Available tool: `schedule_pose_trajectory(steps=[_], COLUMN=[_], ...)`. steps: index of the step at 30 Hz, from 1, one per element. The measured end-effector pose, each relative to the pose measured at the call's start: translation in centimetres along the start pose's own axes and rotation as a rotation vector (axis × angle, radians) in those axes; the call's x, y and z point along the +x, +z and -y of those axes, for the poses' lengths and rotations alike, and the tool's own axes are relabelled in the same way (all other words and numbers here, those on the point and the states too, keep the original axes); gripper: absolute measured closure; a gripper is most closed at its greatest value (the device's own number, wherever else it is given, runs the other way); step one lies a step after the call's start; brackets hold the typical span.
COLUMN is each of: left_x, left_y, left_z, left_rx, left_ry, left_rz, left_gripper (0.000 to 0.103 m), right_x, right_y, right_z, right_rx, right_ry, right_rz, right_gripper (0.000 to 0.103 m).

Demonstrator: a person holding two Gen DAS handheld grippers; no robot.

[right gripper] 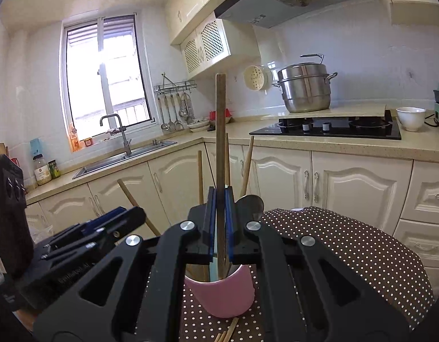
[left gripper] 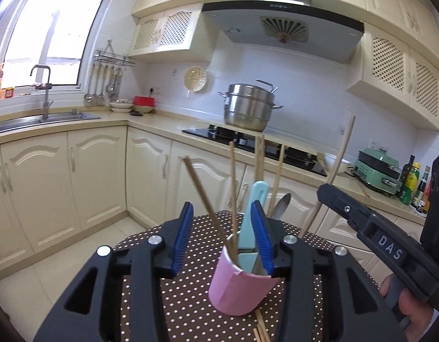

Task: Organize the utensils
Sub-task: 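Open both grippers to drop the chopsticks into the pink cup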

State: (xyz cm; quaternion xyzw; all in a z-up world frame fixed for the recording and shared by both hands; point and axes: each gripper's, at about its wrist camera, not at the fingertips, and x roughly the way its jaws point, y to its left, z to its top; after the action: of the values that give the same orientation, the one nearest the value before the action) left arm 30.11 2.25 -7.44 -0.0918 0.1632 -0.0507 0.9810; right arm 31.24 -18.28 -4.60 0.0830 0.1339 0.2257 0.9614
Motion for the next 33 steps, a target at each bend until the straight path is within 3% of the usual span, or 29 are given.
schedule_pose_trajectory(steps=[8, 29, 32, 33], left_x=[-2.2, -5.3, -5.8, -5.9], left_y=[0.4, -0.1, -0.1, -0.2], left_z=[-1.1, -5.0, -5.4, -5.5], left_rx=[0.023, 0.019, 0.008, 0.006], left_ry=[0.081, 0.152, 0.148, 0.145], left_rz=[0.001, -0.074, -0.072, -0.072], left_gripper=[0.049, 0.041, 0.041, 0.041], right_x=[0.1, -0.4, -0.7, -0.9], right_y=[-0.8, -1.9, -1.8, -1.8], right_z=[-0.7, -1.5, -1.6, -1.7], right_rx=[-0.014, 0.013, 0.017, 0.019], right_ry=[-0.014, -0.025, -0.034, -0.035], right_rz=[-0.017, -0.047, -0.041, -0.035], right_gripper=[0.096, 0.094, 0.079, 0.064])
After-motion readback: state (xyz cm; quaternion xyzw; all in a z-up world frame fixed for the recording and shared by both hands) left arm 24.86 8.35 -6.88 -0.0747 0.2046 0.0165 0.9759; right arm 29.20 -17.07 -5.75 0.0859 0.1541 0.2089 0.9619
